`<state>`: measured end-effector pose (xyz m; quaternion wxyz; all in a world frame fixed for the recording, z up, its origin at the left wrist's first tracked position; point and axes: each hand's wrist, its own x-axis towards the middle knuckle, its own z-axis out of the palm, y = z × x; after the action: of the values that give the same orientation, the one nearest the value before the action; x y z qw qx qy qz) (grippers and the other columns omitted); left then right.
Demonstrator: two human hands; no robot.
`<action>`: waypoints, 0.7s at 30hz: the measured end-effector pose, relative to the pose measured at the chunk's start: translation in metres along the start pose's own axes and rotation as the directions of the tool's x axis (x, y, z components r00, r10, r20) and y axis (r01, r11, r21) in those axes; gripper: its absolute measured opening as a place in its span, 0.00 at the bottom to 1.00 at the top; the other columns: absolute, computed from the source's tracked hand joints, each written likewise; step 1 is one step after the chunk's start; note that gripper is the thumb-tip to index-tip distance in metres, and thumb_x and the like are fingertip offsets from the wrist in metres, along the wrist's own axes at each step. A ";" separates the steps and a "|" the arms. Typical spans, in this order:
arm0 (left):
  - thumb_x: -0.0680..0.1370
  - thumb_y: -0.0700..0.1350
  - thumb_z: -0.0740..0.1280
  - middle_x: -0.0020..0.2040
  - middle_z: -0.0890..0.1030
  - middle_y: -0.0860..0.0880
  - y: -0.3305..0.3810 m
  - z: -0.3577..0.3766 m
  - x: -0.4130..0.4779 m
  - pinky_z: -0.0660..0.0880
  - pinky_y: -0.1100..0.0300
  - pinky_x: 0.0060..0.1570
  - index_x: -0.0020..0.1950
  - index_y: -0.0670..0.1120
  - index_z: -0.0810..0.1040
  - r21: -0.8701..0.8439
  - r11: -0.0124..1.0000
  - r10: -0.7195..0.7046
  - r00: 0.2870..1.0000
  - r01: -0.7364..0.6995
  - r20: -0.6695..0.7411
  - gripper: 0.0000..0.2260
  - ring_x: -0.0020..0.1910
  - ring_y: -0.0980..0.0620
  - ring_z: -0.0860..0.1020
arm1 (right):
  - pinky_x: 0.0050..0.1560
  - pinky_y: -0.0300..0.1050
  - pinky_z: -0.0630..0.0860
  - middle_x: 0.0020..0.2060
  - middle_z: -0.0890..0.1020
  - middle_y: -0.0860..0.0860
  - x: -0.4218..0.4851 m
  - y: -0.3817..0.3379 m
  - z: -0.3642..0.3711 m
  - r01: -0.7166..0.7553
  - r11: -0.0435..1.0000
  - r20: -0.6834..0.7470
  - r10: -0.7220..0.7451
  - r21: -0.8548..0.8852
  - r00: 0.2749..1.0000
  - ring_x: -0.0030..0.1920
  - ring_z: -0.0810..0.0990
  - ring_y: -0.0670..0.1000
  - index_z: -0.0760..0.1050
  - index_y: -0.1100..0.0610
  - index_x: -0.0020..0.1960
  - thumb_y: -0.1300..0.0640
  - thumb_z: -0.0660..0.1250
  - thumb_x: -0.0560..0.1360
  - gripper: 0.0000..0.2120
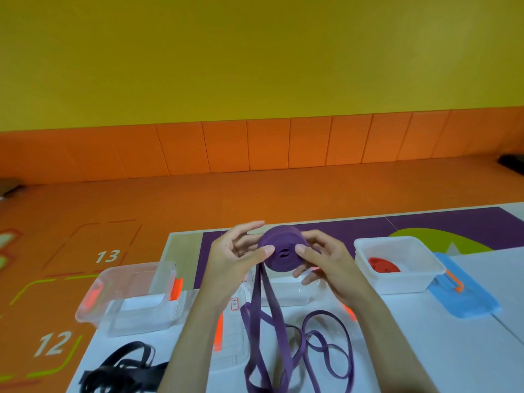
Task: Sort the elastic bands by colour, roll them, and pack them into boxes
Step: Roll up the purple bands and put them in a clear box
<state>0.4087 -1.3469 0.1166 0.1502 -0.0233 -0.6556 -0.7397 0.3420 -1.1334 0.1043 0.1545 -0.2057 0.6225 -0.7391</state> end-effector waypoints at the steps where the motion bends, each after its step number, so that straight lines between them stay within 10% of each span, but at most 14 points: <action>1: 0.72 0.47 0.82 0.56 0.89 0.46 -0.001 0.001 0.000 0.84 0.57 0.55 0.64 0.56 0.84 -0.035 0.999 -0.027 1.000 0.027 -0.010 0.22 0.57 0.46 0.87 | 0.34 0.45 0.83 0.50 0.86 0.58 0.001 0.000 0.001 0.017 0.998 -0.033 -0.016 0.053 0.999 0.35 0.86 0.58 0.84 0.53 0.57 0.48 0.78 0.73 0.15; 7: 0.72 0.48 0.83 0.55 0.88 0.41 -0.017 0.005 -0.003 0.82 0.61 0.52 0.55 0.46 0.89 -0.196 0.969 -0.173 0.980 0.152 -0.094 0.14 0.55 0.45 0.88 | 0.45 0.51 0.87 0.58 0.85 0.63 0.005 0.021 0.015 0.042 0.965 -0.033 -0.034 0.259 0.999 0.50 0.88 0.67 0.74 0.59 0.57 0.54 0.73 0.80 0.12; 14: 0.71 0.43 0.81 0.52 0.89 0.43 -0.023 0.003 -0.004 0.84 0.58 0.49 0.54 0.48 0.90 -0.123 0.983 -0.151 0.979 0.134 -0.139 0.12 0.53 0.45 0.88 | 0.43 0.48 0.86 0.52 0.88 0.52 0.003 0.024 0.004 -0.083 0.959 0.118 0.119 -0.269 0.986 0.47 0.89 0.58 0.84 0.54 0.60 0.58 0.79 0.76 0.14; 21: 0.73 0.57 0.78 0.52 0.89 0.49 -0.025 0.006 -0.005 0.82 0.61 0.49 0.54 0.54 0.89 -0.051 0.992 -0.124 0.975 0.117 -0.183 0.13 0.53 0.50 0.88 | 0.51 0.51 0.86 0.54 0.88 0.56 0.002 0.033 0.011 -0.115 0.993 0.046 0.115 -0.009 0.992 0.52 0.89 0.64 0.80 0.52 0.61 0.63 0.83 0.71 0.22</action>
<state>0.4064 -1.3380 0.0921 0.1652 0.0830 -0.6241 -0.7591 0.3449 -1.1501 0.0739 0.2105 -0.1869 0.6321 -0.7220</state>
